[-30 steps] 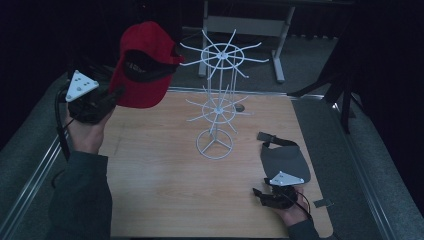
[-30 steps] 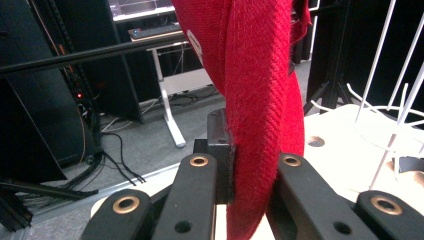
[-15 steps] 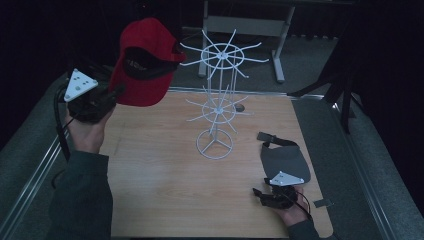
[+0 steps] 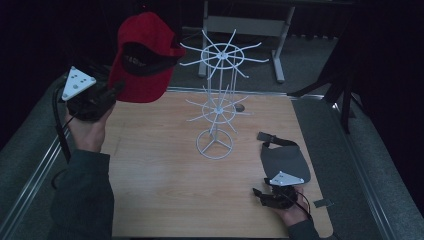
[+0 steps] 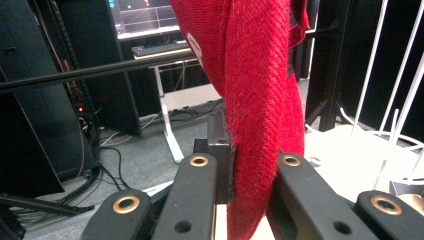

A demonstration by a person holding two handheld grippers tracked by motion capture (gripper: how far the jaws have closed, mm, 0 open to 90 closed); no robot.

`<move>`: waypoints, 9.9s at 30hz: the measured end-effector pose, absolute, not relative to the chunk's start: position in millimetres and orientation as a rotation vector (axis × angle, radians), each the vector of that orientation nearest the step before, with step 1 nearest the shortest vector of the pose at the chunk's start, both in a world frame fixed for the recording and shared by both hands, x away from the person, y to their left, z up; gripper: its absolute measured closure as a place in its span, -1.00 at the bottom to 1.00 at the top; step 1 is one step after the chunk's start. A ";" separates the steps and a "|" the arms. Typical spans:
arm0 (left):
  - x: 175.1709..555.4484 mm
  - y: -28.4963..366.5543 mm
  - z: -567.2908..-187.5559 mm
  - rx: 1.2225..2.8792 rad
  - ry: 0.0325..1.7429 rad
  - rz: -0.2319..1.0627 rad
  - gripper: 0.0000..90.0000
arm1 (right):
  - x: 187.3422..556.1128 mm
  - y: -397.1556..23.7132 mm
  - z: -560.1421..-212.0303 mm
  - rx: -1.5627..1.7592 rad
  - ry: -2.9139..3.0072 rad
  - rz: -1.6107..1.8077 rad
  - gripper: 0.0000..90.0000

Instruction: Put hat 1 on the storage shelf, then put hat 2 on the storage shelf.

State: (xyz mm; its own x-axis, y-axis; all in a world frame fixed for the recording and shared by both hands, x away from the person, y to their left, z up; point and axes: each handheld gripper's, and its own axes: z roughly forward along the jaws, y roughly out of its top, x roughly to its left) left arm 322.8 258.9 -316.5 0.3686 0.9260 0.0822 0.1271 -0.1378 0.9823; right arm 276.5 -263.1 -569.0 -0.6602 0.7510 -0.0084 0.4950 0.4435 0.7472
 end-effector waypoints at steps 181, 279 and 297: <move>285.3 255.7 -419.1 1.619 0.970 0.741 0.34 | 412.3 -257.9 -508.5 1.226 2.211 0.779 1.00; 285.9 257.2 -426.3 1.614 0.986 0.728 0.31 | 423.2 -216.7 -495.5 1.344 2.384 0.701 0.99; 285.3 257.2 -425.7 1.611 0.983 0.731 0.31 | 398.6 -227.7 -435.7 1.249 2.271 0.979 0.99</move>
